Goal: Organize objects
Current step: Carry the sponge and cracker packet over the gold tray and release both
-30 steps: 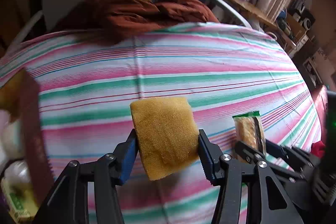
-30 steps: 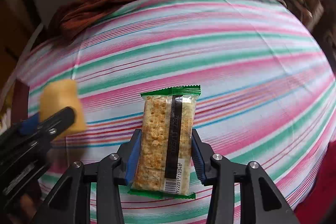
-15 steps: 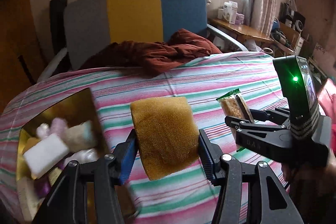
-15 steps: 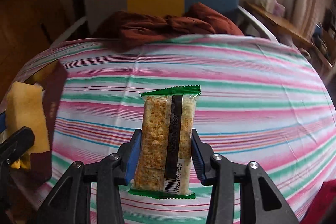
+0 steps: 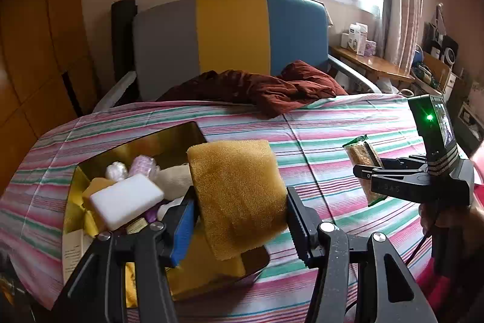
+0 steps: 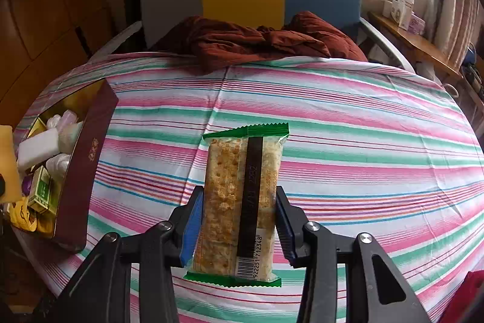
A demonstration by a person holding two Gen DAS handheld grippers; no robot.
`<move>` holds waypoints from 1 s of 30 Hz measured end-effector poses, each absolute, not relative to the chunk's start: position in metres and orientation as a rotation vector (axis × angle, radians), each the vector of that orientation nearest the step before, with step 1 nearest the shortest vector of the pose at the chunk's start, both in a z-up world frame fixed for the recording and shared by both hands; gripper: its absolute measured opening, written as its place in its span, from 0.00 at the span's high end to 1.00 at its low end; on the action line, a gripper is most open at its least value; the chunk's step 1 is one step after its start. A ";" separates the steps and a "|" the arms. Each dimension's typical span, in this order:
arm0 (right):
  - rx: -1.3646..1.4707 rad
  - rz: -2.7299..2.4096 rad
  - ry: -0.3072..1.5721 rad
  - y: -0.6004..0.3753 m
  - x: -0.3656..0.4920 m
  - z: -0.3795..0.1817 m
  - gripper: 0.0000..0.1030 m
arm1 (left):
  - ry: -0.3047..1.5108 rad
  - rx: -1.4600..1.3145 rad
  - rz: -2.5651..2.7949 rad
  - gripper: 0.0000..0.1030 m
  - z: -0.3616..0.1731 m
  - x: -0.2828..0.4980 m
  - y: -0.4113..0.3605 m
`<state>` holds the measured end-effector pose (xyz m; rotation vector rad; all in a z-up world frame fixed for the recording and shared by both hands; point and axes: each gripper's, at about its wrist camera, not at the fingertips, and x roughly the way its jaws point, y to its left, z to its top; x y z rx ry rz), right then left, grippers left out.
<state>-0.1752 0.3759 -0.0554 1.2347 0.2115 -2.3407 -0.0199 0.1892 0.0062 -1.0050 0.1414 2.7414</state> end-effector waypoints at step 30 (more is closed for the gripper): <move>1.261 -2.183 0.246 0.329 -0.142 -0.055 0.57 | -0.098 -1.133 2.796 0.46 -0.019 -0.006 0.103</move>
